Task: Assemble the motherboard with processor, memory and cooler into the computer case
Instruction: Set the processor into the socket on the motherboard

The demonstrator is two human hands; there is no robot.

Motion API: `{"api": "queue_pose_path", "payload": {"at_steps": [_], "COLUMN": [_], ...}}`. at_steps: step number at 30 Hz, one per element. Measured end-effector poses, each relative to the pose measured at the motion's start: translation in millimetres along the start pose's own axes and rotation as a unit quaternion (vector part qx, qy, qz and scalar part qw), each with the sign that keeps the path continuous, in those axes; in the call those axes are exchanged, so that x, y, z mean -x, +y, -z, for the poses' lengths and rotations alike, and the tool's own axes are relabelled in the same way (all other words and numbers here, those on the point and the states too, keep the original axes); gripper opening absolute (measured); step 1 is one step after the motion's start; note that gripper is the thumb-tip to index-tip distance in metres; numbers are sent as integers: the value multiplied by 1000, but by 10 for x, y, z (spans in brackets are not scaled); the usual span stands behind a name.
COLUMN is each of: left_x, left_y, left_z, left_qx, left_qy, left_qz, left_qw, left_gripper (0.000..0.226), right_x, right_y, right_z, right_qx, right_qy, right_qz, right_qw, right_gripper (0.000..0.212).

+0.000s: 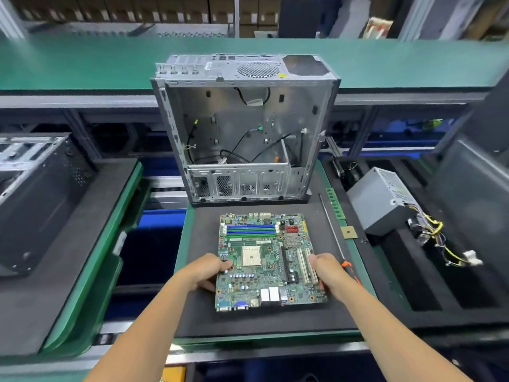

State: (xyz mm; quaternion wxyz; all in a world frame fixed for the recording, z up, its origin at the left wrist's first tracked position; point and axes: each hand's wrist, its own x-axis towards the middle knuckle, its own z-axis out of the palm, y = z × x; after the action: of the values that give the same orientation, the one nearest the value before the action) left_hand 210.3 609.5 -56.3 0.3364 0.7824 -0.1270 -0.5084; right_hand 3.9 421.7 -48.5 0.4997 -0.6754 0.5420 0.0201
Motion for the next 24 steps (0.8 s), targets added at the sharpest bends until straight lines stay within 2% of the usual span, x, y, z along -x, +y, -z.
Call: {"api": "queue_pose_path", "payload": {"at_steps": [4, 7, 9, 11, 13, 14, 16, 18, 19, 21, 24], "left_x": [-29, -60, -71, -88, -114, -128, -147, -177, -195, -247, -345], "left_y": [38, 73, 113, 158, 193, 209, 218, 203, 185, 144, 114], "left_z": [20, 63, 83, 127, 202, 239, 286, 277, 252, 180, 92], "left_qx": [-39, -130, -214, -375, -484, -482, -427, -379, -356, -304, -184], "left_qy": [10, 8, -9, 35, 132, 173, 223, 246, 252, 252, 243], "left_qz": [6, 11, 13, -15, -62, -87, -122, -133, -128, -108, -90], "left_qw": [999, 991, 977, 926, 863, 854, 868, 882, 891, 912, 948], "left_gripper": [22, 34, 43, 54, 61, 61, 56, 42, 35, 26, 26], "right_x": [-63, -82, -63, -44, -53, -78, -183, -341, -417, -562, -702], "right_y": [23, -2, -42, -87, -162, -208, -284, -303, -287, -216, -75], "right_z": [23, 79, 120, 139, 177, 221, 365, 562, 662, 826, 925], "right_qx": [43, 91, 181, 327, 346, 319, 281, 295, 311, 362, 432], "right_qy": [11, 7, 17, 83, 156, 180, 226, 259, 255, 208, 125], "right_qz": [37, 47, 67, 106, 153, 177, 217, 219, 201, 153, 113], "right_qw": [998, 995, 981, 935, 912, 914, 907, 894, 893, 896, 886], "right_gripper": [39, 42, 42, 48, 46, 42, 31, 19, 15, 28, 42]}}
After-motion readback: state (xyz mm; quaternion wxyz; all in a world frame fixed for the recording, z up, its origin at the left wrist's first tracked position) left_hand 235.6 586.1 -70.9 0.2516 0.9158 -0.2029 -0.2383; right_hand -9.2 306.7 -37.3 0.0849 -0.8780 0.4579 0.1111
